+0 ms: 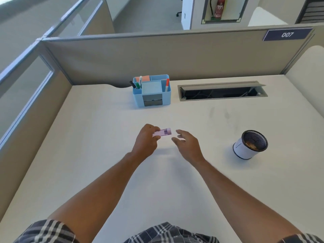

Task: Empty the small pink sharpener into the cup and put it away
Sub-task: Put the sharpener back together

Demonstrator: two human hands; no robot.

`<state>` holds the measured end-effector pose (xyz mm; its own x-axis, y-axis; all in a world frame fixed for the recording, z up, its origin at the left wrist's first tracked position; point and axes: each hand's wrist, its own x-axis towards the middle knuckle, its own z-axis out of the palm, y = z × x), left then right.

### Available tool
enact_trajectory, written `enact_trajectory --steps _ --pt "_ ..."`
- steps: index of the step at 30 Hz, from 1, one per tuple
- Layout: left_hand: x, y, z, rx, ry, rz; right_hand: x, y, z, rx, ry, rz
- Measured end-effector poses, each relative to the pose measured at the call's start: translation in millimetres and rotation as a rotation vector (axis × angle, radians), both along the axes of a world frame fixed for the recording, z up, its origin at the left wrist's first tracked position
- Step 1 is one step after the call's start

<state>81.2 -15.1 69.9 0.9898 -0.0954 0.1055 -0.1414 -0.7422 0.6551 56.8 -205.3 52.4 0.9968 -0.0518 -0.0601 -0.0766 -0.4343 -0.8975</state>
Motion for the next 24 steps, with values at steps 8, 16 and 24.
enact_trajectory --steps 8,16,24 --pt "66 34 10 0.136 -0.106 0.064 -8 15 -61 -0.563 -0.035 0.288" --pt "163 39 42 0.241 -0.163 0.083 -10 19 -87 -0.736 -0.214 0.258" --pt "222 34 35 0.21 -0.07 0.138 -9 17 -97 -0.77 -0.248 0.263"
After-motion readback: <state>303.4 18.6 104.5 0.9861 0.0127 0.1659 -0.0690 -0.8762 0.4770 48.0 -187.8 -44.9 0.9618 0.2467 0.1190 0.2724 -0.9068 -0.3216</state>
